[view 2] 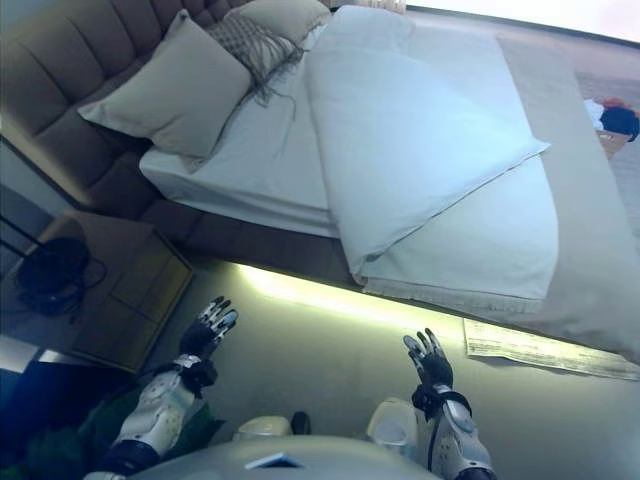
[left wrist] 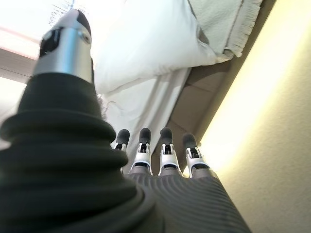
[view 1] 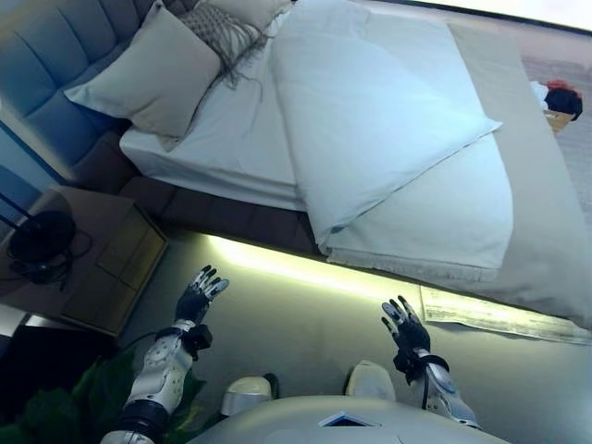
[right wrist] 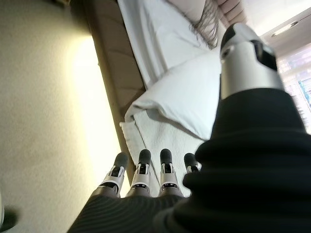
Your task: Make the bed neatly
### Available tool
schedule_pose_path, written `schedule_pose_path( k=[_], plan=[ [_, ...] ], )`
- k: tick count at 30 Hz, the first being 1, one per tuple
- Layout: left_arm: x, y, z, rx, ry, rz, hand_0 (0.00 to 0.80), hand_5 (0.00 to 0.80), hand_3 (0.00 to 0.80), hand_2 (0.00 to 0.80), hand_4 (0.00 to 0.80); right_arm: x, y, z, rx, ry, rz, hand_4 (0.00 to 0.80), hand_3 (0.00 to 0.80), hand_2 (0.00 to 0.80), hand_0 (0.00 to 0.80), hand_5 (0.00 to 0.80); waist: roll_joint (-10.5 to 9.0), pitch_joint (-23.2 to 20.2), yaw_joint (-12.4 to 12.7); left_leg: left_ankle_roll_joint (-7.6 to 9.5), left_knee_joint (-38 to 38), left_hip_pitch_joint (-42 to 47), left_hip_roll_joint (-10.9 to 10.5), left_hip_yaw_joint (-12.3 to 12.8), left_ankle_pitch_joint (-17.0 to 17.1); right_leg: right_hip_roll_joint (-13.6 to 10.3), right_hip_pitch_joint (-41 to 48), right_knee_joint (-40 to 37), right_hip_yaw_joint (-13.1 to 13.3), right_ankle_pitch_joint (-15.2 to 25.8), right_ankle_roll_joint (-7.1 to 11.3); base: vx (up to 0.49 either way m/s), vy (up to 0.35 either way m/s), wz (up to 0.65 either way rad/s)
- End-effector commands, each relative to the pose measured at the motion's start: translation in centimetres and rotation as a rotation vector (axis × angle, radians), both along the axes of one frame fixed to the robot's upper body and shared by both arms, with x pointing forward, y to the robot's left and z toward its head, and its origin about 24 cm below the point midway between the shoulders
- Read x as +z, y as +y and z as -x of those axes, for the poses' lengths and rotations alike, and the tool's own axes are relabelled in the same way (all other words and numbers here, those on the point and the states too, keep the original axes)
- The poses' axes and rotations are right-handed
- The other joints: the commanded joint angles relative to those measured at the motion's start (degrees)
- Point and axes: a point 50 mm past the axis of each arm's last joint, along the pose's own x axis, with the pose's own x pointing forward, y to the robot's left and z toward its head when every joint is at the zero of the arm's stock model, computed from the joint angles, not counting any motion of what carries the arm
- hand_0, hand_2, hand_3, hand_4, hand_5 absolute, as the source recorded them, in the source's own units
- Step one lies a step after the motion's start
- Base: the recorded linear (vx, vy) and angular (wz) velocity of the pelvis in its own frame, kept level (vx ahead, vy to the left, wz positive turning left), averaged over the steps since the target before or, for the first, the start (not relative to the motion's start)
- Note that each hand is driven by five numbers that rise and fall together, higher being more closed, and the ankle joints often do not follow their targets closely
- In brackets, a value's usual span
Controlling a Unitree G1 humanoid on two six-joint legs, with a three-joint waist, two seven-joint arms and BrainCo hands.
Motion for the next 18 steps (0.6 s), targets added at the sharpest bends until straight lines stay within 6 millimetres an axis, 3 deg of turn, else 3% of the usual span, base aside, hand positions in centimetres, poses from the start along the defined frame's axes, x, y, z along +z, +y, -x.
schedule_pose_path(
  k=[1,4,8,13,15,18],
  plan=[
    [2.1,-0.5,-2.0,-0.039,-0.116,-0.001,0.0,0.0,0.0,0.0,0.0,1.6,-0.7,-2.2,-0.039,-0.132,-0.014,0.0,0.0,0.0,0.0,0.0,-1.94,0.6,-2.1,1.68,5.6,1.1,-3.3,0.9,-7.8,2.5,-1.6,-14.6,0.3,15.3,0.69,0.334,-0.142,0.03],
    [1.6,-0.4,-1.0,-0.038,-0.087,-0.01,0.0,0.0,0.0,0.0,0.0,1.3,-0.5,-1.5,-0.032,-0.118,-0.027,0.0,0.0,0.0,0.0,0.0,-2.58,1.0,-2.4,2.01,6.5,2.6,-3.2,1.0,-9.4,2.9,-2.2,-17.1,-1.0,16.6,1.11,0.405,-0.14,0.09],
    [1.0,-0.2,0.6,-0.062,-0.049,-0.021,0.0,0.0,0.0,0.0,0.0,0.9,-0.7,-0.4,-0.04,-0.096,-0.027,0.0,0.0,0.0,0.0,0.0,-2.71,0.8,-3.0,2.29,9.1,4.9,-2.9,-0.4,-12.5,2.6,-2.3,-16.4,0.5,17.1,0.82,0.47,-0.16,0.42],
    [0.6,-0.2,1.6,-0.065,-0.028,-0.004,0.0,0.0,0.0,0.0,0.0,0.6,-0.8,0.3,-0.025,-0.051,-0.016,0.0,0.0,0.0,0.0,0.0,-1.65,-1.0,-3.4,0.44,11.2,7.8,0.1,-2.1,-13.4,4.0,-0.9,-12.4,1.9,13.2,0.04,0.502,-0.256,0.3],
    [0.3,0.0,1.6,-0.056,-0.01,0.016,0.0,0.0,0.0,0.0,0.0,0.4,-0.7,0.5,-0.023,-0.017,-0.007,0.0,0.0,0.0,0.0,0.0,-0.8,-2.3,-3.8,-1.85,13.8,8.2,3.6,-3.2,-7.2,6.2,0.1,-8.7,3.6,10.7,-1.37,0.506,-0.351,0.34],
    [0.5,-0.1,1.3,-0.059,-0.032,0.037,0.0,0.0,0.0,0.0,0.0,0.7,-1.5,0.5,-0.014,-0.03,0.008,0.0,0.0,0.0,0.0,0.0,-0.12,-3.4,-3.5,-4.54,21.2,5.1,5.7,-4.2,2.4,9.0,3.9,-9.3,2.8,7.1,-4.86,0.355,-0.317,0.34]
  ],
)
